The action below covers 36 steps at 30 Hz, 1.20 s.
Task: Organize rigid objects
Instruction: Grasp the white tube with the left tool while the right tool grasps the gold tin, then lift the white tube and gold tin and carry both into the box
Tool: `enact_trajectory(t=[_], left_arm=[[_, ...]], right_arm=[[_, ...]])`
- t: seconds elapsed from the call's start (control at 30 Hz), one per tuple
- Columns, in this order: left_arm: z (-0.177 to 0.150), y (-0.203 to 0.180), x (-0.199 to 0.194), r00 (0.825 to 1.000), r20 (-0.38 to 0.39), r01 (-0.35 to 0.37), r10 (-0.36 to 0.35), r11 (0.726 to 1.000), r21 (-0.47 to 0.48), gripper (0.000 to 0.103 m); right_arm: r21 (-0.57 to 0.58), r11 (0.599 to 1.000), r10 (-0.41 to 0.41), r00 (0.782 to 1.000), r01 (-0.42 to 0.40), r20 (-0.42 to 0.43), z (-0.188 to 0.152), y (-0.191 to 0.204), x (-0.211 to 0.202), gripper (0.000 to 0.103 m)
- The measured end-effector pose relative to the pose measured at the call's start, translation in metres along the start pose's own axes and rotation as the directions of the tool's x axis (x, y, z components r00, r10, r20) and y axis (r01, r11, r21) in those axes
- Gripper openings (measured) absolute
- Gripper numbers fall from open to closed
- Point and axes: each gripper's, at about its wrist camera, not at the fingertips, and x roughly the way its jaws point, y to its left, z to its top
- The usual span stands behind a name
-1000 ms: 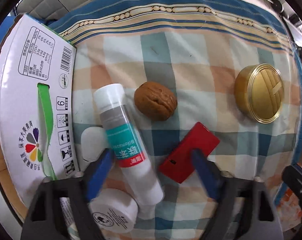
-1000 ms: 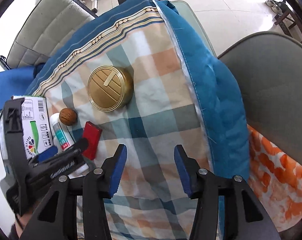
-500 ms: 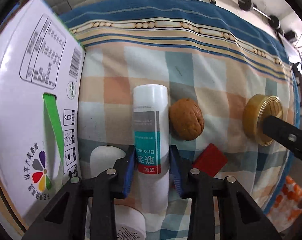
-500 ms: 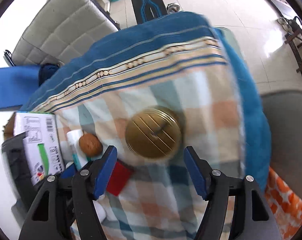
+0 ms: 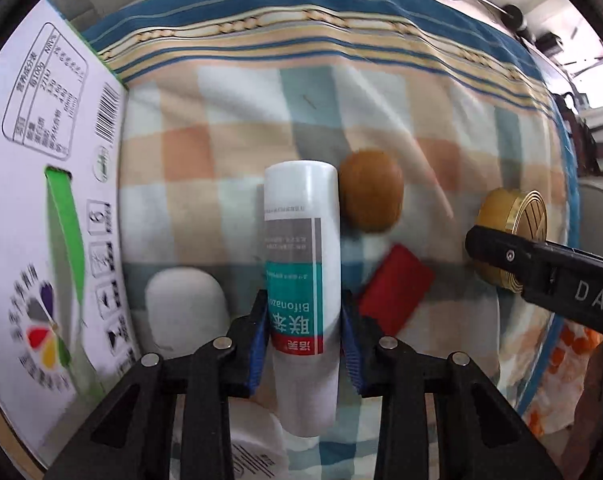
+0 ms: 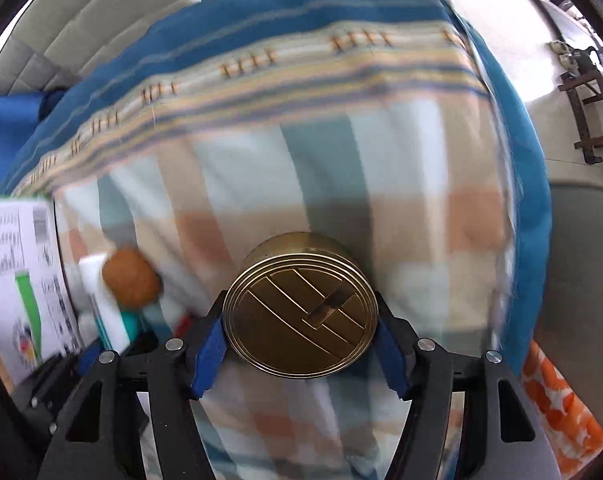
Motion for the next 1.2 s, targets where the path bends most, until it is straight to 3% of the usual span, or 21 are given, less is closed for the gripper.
enact_trajectory(t=[0.1, 0.27, 0.37, 0.57, 0.83, 1.2], left_arm=[[-0.01, -0.006, 0.004, 0.999, -0.027, 0.031, -0.03, 0.999, 0.026, 0.03], [-0.018, -0.016, 0.014, 1.0, -0.024, -0.007, 0.009, 0.997, 0.081, 0.031], [-0.021, -0.025, 0.014, 0.999, -0.019, -0.034, 0.036, 0.995, 0.09, 0.031], [-0.028, -0.039, 0.013, 0.997, 0.007, -0.072, 0.071, 0.992, 0.106, 0.03], [-0.046, -0.053, -0.049, 0.995, 0.079, -0.074, 0.066, 0.993, 0.093, 0.03], [-0.075, -0.062, -0.125, 0.986, 0.165, -0.025, 0.008, 0.995, 0.099, 0.029]], right_arm=[[-0.023, 1.0, 0.0, 0.999, -0.001, -0.041, -0.023, -0.013, -0.002, 0.067], [-0.008, 1.0, -0.005, 0.997, 0.005, -0.072, -0.058, -0.031, 0.004, 0.067], [0.042, 0.999, 0.006, 0.997, -0.003, -0.077, -0.059, -0.038, 0.016, 0.068], [0.044, 0.997, -0.056, 0.997, 0.058, -0.059, -0.064, -0.021, 0.024, 0.067], [0.033, 0.999, -0.008, 0.999, 0.01, -0.049, -0.083, -0.012, -0.014, 0.067], [-0.003, 0.999, 0.04, 0.998, -0.04, 0.042, -0.119, -0.009, -0.091, 0.067]])
